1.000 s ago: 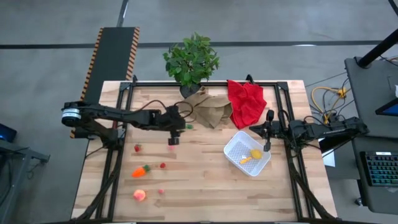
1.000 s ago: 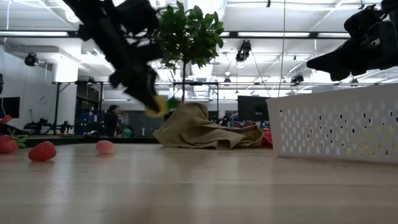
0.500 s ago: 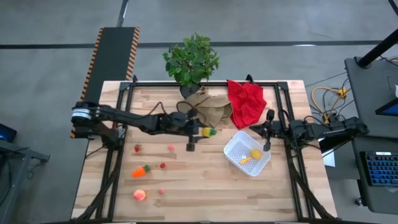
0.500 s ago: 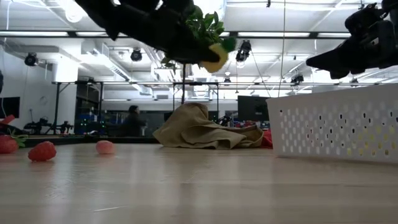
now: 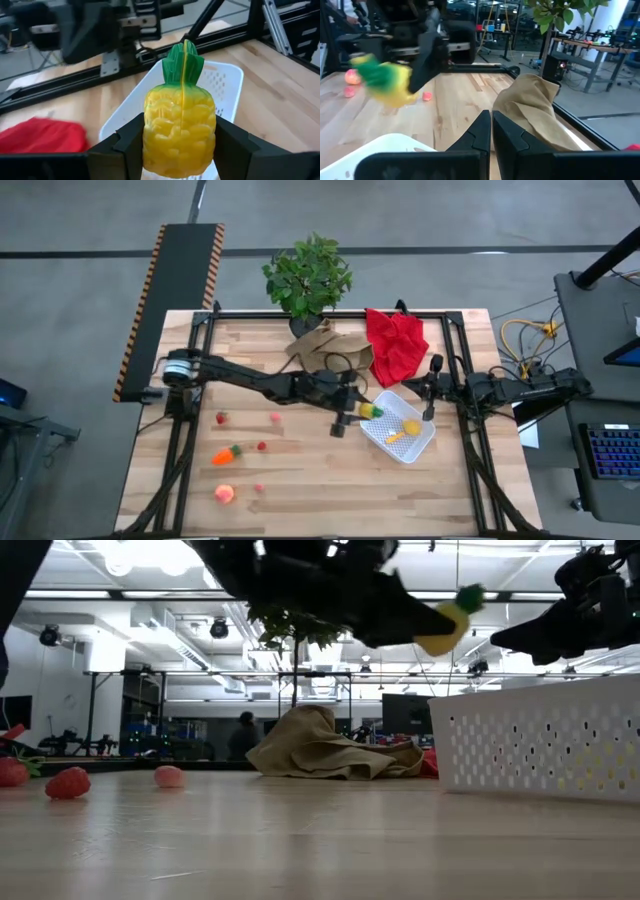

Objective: Pick and placing Produce into tupperware
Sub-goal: Put the yellow pineapple into the white bin

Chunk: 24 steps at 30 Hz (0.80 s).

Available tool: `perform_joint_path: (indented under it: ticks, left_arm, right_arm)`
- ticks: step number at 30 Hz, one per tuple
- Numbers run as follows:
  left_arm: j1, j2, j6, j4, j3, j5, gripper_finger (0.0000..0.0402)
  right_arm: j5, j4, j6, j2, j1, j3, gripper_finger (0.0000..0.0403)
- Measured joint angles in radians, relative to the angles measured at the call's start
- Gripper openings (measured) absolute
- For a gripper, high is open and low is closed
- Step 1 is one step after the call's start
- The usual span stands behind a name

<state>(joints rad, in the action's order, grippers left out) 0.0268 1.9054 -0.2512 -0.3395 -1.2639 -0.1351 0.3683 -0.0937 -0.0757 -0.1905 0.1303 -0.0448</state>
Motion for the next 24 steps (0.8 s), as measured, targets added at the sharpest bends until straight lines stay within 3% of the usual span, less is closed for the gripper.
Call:
perform_joint_path:
  ticks: [12,24]
  left_arm:
    - [0.013,0.16,0.002,0.011,-0.154,-0.047,0.0167]
    - [0.015,0.183,0.009,0.014,-0.156,-0.048,0.0167]
  right_arm:
    - [0.011,0.0,-0.008,0.0,0.0,0.0,0.0009]
    - [0.029,0.001,-0.011,0.0,0.0,0.0,0.0009]
